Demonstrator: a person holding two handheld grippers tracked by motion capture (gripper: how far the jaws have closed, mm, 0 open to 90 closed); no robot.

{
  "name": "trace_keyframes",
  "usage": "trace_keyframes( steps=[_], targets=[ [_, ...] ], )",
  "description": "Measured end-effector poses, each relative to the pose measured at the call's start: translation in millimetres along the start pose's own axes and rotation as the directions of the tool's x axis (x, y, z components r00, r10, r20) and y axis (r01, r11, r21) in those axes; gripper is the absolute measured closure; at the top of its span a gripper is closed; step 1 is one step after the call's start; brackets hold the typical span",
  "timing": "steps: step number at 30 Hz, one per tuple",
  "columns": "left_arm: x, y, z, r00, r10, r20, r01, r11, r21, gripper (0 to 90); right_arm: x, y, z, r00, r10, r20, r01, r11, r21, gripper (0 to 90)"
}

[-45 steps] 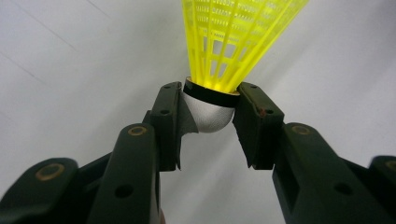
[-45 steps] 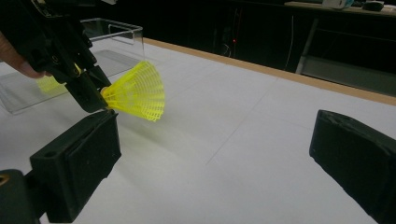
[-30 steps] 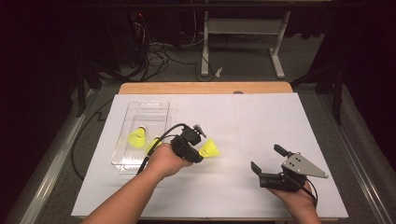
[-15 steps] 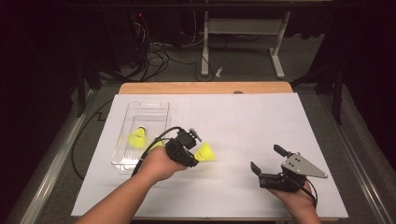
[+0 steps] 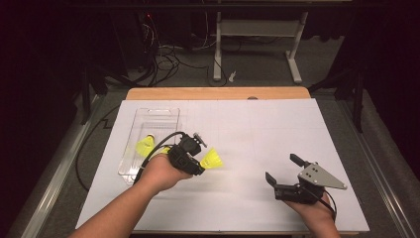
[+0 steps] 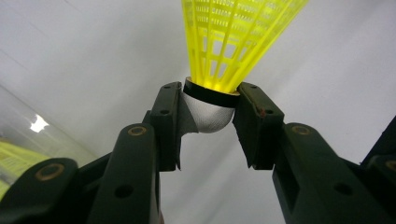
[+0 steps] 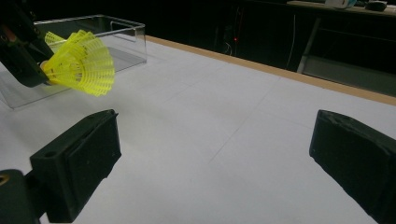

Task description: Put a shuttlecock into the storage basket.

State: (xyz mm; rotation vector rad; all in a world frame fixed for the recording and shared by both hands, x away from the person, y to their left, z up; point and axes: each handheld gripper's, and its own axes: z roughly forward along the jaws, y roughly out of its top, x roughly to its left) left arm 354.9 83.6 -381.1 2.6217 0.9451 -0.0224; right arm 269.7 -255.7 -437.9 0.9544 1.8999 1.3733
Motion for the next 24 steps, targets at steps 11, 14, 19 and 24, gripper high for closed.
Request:
trace_keyframes(
  steps=[11, 14, 19, 24],
  targets=[
    [4.6, -2.9, -23.2, 0.9998, -0.008, -0.019, 0.008, 0.9998, -0.021, 63.5, 0.3, 0.0, 0.0, 1.0, 0.0, -0.001, 0.0, 1.0, -0.001, 2.6],
    [7.5, -5.2, -30.4, 0.9996, -0.018, -0.021, 0.017, 0.9994, -0.031, 63.6, -0.3, 0.0, -0.4, 1.0, 0.0, 0.0, 0.0, 1.0, 0.0, 2.6],
    [15.0, -11.6, -41.9, 0.9989, -0.036, -0.032, 0.034, 0.9983, -0.047, 63.5, 0.2, -0.3, 0.2, 1.0, -0.001, -0.001, 0.001, 1.0, 0.001, 2.6],
    [20.1, -18.0, -52.4, 0.9977, -0.05, -0.047, 0.047, 0.9973, -0.056, 63.6, 0.8, 0.1, -0.1, 1.0, 0.0, -0.001, 0.0, 1.0, -0.001, 2.6]
  ],
)
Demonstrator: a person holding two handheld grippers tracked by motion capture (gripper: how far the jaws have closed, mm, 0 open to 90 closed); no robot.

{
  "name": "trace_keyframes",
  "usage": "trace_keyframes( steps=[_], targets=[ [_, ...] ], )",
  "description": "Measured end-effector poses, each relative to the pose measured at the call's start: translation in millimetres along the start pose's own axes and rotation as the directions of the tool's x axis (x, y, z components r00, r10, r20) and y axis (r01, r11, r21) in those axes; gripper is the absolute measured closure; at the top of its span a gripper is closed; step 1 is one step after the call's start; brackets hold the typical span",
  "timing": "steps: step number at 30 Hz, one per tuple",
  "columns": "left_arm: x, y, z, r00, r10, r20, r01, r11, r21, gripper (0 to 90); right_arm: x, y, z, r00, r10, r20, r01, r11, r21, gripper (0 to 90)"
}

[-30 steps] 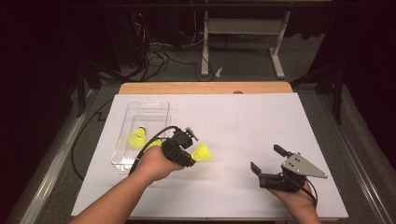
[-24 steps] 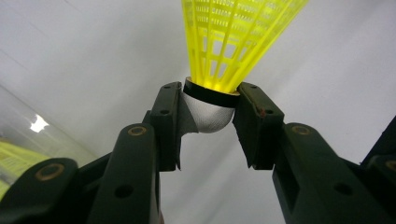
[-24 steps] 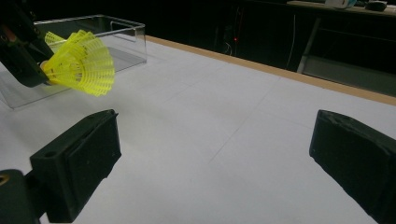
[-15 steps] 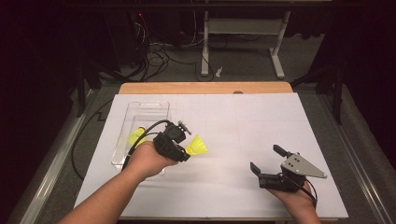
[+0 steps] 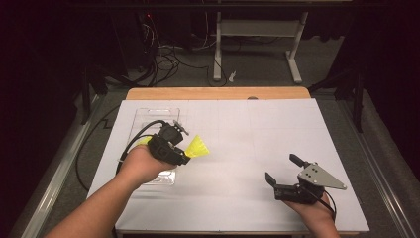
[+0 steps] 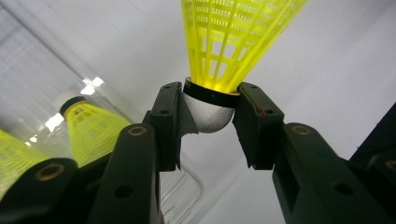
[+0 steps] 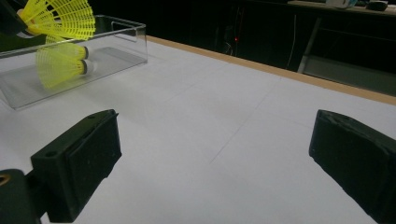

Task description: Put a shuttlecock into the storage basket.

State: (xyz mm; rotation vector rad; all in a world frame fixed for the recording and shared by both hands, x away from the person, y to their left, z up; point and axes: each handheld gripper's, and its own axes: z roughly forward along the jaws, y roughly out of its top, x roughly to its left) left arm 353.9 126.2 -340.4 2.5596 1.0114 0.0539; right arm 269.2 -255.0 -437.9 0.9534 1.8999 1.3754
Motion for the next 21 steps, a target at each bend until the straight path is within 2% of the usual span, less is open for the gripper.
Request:
trace_keyframes(
  steps=[10, 21],
  targets=[
    [19.8, -18.8, -18.8, 0.9985, -0.042, -0.036, 0.041, 0.999, -0.014, 63.6, 0.2, -1.0, 0.7, 1.0, 0.0, 0.0, 0.0, 1.0, 0.007, 2.7],
    [41.0, -43.3, -21.9, 0.9938, -0.099, -0.05, 0.099, 0.9951, -0.004, 63.6, 0.9, -0.7, 1.0, 1.0, -0.004, 0.0, 0.004, 1.0, 0.011, 2.7]
  ],
)
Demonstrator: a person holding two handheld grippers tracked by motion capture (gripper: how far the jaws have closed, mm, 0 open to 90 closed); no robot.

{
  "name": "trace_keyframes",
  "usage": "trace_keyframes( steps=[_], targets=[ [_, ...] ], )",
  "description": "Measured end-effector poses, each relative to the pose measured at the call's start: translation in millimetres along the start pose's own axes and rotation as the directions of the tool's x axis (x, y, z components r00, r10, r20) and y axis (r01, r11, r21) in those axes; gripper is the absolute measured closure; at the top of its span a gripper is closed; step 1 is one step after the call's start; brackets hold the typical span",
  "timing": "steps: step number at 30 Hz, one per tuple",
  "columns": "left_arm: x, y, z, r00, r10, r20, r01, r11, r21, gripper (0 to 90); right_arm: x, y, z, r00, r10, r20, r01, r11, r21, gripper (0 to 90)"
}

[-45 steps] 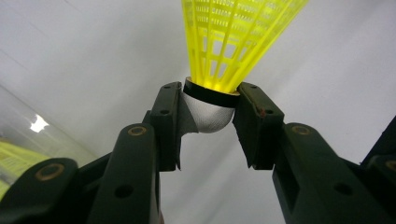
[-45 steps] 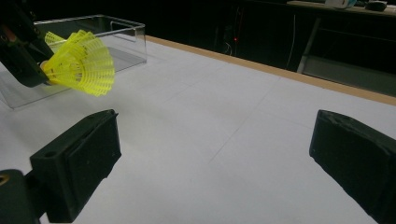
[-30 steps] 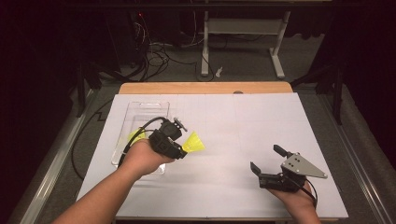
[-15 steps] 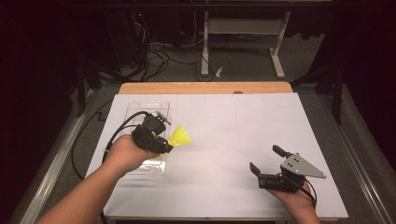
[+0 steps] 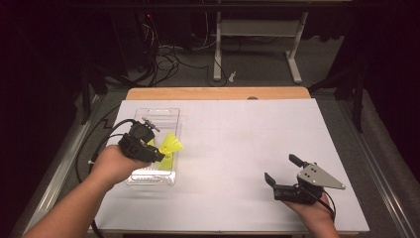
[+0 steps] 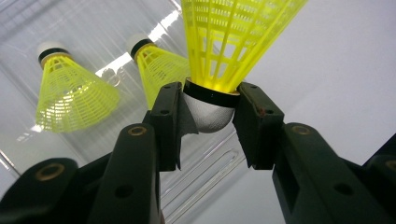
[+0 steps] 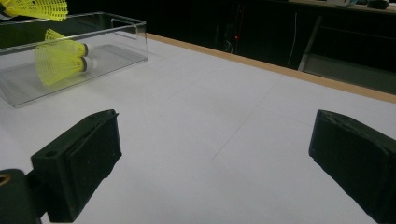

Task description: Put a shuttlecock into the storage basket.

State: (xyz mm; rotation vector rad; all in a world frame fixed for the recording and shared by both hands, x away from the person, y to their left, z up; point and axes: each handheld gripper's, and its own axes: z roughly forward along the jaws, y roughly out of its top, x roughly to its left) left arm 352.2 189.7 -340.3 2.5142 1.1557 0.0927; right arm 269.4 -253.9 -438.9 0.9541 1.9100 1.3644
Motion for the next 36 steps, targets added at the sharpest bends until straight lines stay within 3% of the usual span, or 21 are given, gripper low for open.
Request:
trace_keyframes(
  steps=[17, 36],
  targets=[
    [18.4, -21.4, -2.6, 0.9986, -0.047, -0.027, 0.047, 0.9989, 0.008, 63.6, -0.1, -0.6, 0.4, 1.0, 0.003, -0.001, -0.003, 1.0, 0.002, 2.7],
    [28.4, -36.3, -7.1, 0.9954, -0.082, -0.048, 0.084, 0.9963, 0.021, 63.6, 0.4, -0.2, 1.1, 1.0, -0.002, -0.005, 0.002, 1.0, 0.0, 2.7]
  ],
)
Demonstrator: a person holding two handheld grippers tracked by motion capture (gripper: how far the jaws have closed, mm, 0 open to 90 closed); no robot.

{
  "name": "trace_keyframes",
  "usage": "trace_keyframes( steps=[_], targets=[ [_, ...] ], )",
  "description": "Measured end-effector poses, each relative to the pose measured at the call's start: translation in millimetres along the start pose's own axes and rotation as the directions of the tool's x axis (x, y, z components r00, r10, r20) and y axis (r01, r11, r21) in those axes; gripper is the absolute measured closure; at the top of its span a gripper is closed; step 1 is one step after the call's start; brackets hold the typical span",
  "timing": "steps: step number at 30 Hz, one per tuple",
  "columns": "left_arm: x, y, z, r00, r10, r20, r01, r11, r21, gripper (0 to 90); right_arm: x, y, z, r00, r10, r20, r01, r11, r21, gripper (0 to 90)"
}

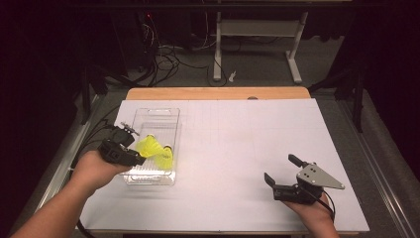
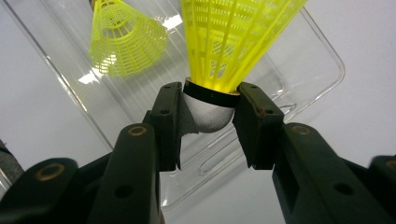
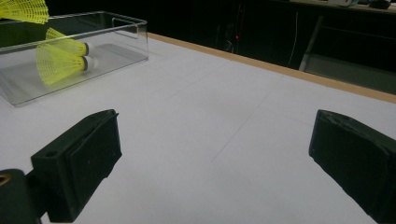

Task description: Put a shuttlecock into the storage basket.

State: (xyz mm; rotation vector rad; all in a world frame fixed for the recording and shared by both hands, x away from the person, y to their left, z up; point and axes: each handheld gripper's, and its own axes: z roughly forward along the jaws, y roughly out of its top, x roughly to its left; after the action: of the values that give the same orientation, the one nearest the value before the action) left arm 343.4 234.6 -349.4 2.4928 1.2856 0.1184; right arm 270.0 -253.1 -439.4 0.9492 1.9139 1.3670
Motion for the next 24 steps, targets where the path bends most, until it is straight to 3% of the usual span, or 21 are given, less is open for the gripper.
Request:
trace_keyframes(
  steps=[24],
  targets=[
    [16.4, -15.7, 15.8, 0.9988, -0.048, -0.009, 0.049, 0.9977, 0.047, 63.6, 0.4, -0.2, 0.9, 1.0, 0.001, -0.001, -0.001, 1.0, 0.002, 2.7]
  ],
)
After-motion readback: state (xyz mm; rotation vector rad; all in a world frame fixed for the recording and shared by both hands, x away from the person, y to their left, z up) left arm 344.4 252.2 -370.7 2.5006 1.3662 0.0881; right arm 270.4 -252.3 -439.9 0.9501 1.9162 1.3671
